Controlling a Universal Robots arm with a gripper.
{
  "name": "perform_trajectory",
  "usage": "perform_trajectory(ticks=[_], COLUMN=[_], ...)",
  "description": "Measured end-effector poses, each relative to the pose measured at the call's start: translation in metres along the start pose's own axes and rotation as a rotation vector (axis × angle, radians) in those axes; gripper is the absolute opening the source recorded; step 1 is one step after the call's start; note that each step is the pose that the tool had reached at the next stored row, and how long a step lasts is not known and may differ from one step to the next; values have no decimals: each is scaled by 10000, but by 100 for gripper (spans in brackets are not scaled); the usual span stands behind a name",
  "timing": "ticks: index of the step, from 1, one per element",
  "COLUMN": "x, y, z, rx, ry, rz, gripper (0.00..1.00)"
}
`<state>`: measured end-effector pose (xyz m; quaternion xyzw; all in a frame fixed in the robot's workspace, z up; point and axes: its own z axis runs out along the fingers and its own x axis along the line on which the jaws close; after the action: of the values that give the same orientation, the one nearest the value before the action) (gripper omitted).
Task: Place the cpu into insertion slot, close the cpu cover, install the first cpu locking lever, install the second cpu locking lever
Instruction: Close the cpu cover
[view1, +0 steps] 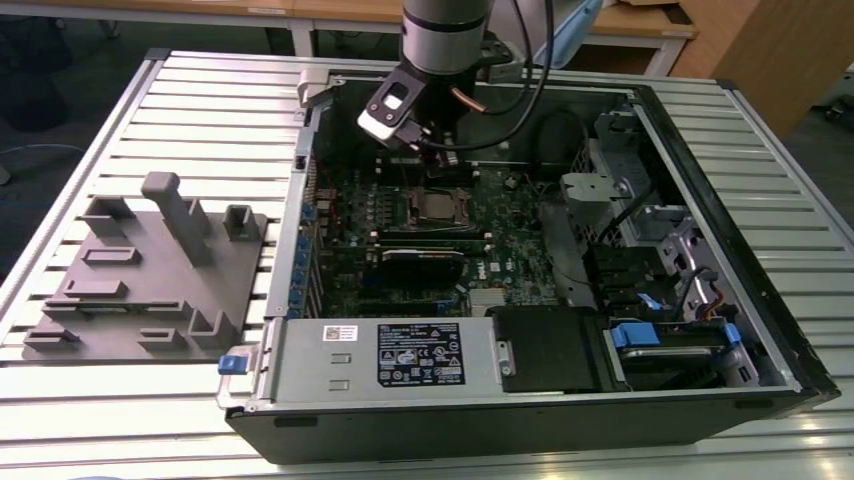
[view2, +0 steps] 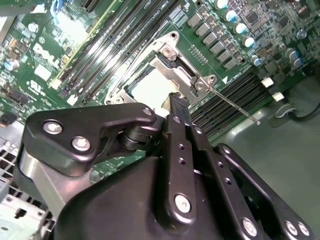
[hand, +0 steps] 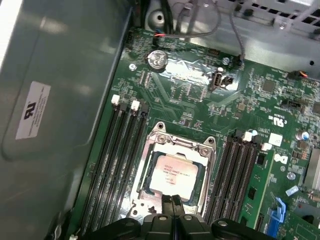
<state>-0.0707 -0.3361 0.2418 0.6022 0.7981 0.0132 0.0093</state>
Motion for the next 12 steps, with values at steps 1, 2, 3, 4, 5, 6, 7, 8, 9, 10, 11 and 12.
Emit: perform_trajectory(ticks=[1, 2, 3, 4, 5, 6, 7, 8, 9, 10, 11, 12], x=[0, 0, 0, 0, 0, 0, 0, 0, 0, 0, 0, 0], y=[0, 0, 0, 0, 0, 0, 0, 0, 0, 0, 0, 0], z=[1, 2, 3, 4, 5, 6, 7, 8, 9, 11, 12, 14], rx=[-1, 0, 0, 1, 1, 1, 1, 1, 1, 1, 1, 1], ry=[5, 9, 14, 18, 24, 29, 34, 37, 43, 48, 53, 58], rz=[-138, -283, -433, -585, -749, -896, -1040, -1181, -1320, -1475, -1628, -1793], gripper=[10, 10, 10, 10, 10, 10, 10, 10, 10, 10, 10, 10])
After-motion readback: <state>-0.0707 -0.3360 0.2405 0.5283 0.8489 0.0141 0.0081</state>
